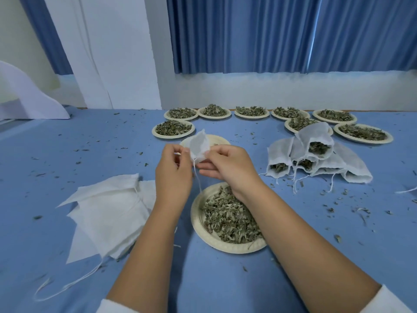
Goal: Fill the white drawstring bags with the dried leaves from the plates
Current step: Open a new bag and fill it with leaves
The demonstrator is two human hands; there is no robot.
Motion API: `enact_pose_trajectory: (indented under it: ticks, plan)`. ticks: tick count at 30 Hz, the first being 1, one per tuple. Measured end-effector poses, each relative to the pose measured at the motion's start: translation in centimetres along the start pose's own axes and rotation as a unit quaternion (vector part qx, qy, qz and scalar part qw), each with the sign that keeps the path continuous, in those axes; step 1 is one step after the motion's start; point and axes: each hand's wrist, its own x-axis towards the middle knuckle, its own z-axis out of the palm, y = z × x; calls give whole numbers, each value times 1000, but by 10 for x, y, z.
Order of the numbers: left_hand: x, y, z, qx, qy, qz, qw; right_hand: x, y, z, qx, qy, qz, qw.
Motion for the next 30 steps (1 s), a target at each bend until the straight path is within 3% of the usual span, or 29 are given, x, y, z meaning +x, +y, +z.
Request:
enact_pose_trajectory:
  ticks: [8, 11, 15, 25, 30]
  plan:
    - [-5, 3, 10, -35, 40, -121, 991, -4, 7, 8, -140, 17, -66, 988]
    - [-2, 0, 8, 67, 52, -77, 993, -3, 7, 8, -122, 34, -47, 991]
    - [-4, 1, 6, 157, 25, -25, 987, 3, 4, -1, -113, 128, -76, 982]
    - [-7, -2, 5, 219, -25, 26, 975, 1, 0, -10, -187, 66, -20, 980]
    - [-7, -3, 6, 211, -22, 36, 977, 1, 4, -8, -214, 77, -97, 969]
